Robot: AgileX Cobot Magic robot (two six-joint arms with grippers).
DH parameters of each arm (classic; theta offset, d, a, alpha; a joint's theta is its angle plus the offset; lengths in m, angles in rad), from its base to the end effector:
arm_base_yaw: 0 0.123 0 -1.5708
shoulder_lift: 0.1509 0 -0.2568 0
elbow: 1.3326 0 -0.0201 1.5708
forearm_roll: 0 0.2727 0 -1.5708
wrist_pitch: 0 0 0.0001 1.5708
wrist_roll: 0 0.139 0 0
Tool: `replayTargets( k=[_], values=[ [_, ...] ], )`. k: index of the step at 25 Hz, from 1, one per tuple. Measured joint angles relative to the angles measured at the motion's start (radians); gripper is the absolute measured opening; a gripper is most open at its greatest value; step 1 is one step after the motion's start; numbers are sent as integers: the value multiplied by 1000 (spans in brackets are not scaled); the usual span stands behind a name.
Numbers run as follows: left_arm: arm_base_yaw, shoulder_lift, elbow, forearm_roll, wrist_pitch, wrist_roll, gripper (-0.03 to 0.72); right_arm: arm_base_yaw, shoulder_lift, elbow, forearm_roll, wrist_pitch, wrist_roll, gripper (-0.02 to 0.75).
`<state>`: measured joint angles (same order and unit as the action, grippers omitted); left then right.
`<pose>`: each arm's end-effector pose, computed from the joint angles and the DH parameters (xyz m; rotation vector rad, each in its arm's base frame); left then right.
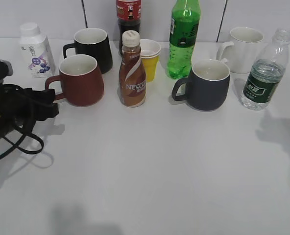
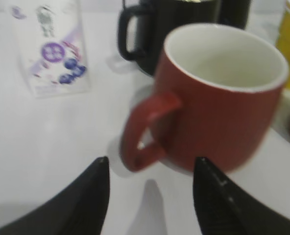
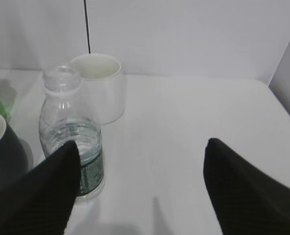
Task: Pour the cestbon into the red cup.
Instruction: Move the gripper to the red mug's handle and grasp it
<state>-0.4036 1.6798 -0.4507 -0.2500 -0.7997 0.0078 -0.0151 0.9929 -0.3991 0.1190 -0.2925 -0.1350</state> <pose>0.3093 -0.1053 0.0835 0.1074 1.9255 -0.2115 0.2774 -0.0089 0.2122 0.0193 1.7869 -0.0565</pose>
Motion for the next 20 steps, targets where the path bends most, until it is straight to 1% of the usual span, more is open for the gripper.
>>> replayTargets(
  k=[9,14,20],
  values=[
    [0,216,0,-4,-360,-1,414,0,30,0,-2,-9,39,587],
    [0,232,0,-4,-401,-1,414,0,30,0,-2,-16,40,587],
    [0,251,-14,-4,-406,-1,414,0,30,0,-2,-19,41,587]
  ],
)
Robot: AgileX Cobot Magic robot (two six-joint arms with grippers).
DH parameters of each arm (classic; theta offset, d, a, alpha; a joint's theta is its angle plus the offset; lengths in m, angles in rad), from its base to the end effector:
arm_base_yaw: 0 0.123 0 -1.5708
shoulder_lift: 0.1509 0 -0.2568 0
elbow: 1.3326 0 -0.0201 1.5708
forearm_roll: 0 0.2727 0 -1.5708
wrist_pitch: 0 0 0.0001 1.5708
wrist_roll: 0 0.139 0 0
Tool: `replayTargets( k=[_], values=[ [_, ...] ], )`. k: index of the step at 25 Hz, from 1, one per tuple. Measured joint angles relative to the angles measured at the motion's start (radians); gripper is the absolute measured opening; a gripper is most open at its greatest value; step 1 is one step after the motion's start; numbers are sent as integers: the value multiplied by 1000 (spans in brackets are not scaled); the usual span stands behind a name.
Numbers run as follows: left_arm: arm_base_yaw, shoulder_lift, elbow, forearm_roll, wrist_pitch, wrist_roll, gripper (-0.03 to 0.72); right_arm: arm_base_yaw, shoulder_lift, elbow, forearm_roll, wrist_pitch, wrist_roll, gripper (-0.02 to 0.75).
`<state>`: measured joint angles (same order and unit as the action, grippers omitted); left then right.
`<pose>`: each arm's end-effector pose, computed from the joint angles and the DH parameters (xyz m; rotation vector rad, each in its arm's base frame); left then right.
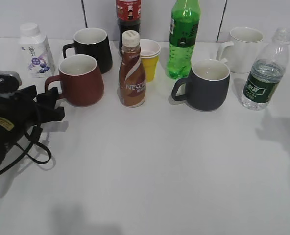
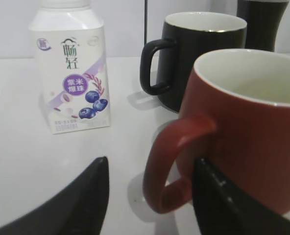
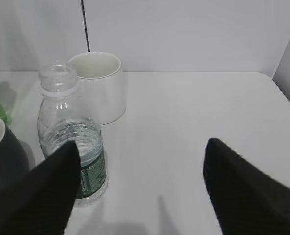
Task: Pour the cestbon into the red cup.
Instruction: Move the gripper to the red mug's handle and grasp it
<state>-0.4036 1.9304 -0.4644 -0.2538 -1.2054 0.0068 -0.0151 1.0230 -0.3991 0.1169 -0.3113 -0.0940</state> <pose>0.3164 -0.0997 0.0583 0.1060 1.7491 -0.1497 0.2806 -0.0092 0.2063 0.0547 1.7972 -0.0305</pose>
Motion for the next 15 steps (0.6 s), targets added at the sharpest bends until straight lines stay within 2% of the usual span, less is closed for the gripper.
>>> replayTargets(
  k=[8,15],
  values=[
    [7,67,-56,-7,2,0,414,0,0,0,0,-3,0,587],
    [85,94,-93,57,3,-1,414,0,0,0,0,-7,1,587]
  ],
)
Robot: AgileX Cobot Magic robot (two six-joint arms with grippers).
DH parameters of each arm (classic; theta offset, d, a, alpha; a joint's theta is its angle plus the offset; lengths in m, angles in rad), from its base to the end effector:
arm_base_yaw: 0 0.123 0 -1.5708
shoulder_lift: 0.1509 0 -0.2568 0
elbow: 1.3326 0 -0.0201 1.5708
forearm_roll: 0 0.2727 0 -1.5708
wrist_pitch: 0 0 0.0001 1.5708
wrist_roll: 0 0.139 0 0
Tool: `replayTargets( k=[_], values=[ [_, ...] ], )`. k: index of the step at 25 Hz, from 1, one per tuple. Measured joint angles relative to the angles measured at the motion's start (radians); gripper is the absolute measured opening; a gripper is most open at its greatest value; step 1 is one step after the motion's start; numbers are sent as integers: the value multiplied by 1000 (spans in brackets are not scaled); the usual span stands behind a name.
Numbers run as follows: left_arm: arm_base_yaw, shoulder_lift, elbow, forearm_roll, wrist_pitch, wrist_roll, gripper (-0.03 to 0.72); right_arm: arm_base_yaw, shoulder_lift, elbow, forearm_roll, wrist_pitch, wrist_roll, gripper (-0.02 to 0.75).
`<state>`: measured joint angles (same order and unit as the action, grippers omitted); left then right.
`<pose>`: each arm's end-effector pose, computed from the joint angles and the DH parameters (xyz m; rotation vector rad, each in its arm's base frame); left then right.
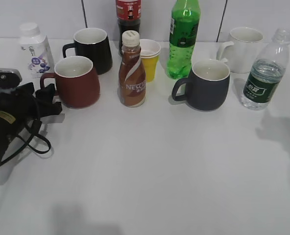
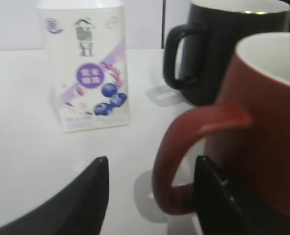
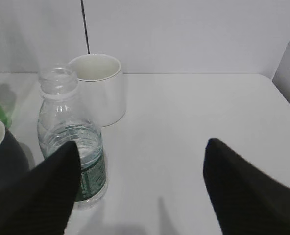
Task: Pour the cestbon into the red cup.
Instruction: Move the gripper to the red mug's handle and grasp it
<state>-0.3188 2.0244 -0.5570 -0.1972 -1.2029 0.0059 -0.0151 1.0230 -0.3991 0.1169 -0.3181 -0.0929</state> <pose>0.3420 -0.0861 0.0453 0.0876 1.7508 -0.1195 0.2808 -0.0093 0.2072 0.0560 1.7904 -0.0305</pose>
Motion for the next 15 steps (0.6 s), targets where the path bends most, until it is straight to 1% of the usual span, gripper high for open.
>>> replayTargets(
  k=[3,10,15],
  values=[
    [16,5,-20,41,12,0,414,0,0,0,0,0,0,587],
    [19,10,-75,66,52,0,414,0,0,0,0,0,0,587],
    [19,21,-119,77,108,0,363,0,0,0,0,0,0,587]
  ],
)
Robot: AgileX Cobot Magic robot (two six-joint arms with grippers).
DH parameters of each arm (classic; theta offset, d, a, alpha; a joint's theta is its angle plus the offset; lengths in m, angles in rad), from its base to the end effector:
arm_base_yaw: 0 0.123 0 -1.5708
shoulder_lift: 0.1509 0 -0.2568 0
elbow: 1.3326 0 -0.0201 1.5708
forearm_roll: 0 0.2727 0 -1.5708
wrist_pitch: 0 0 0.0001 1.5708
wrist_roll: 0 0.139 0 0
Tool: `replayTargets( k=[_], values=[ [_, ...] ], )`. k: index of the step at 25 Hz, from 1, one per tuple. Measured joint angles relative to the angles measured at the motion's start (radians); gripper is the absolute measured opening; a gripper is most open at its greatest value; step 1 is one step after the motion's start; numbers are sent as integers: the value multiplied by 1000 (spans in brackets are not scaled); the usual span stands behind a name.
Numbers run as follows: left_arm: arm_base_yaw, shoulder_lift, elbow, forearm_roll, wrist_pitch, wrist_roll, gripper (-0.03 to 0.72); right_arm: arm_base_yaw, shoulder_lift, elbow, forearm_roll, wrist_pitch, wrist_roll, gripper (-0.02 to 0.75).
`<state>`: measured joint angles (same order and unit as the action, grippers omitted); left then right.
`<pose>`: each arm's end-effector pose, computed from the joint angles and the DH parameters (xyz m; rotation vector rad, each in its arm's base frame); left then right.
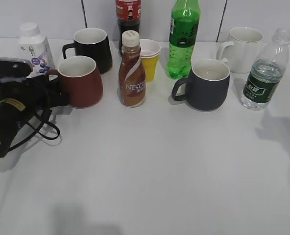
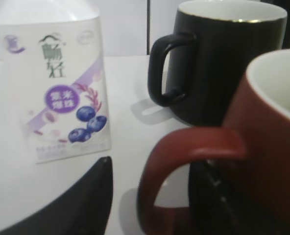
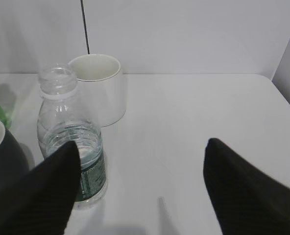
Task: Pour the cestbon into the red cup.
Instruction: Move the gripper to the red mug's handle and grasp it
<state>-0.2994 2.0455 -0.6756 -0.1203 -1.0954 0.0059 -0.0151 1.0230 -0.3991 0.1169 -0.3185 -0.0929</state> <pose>0.3702 -0.0988 0.0492 0.1424 1.7568 -0.1595 0.2808 -0.0093 0.2073 0.0560 1.7900 -0.0305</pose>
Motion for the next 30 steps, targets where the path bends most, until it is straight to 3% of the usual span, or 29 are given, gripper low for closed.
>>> replayTargets(
  k=[7,21,30],
  values=[
    [0,38,-51,13,-5,-6,320,0,0,0,0,-1,0,587],
    [1,69,-85,33,-31,-6,74,0,0,0,-12,-1,0,587],
    [1,27,-34,78,-10,-6,64,0,0,0,-12,-2,1,587]
  ],
)
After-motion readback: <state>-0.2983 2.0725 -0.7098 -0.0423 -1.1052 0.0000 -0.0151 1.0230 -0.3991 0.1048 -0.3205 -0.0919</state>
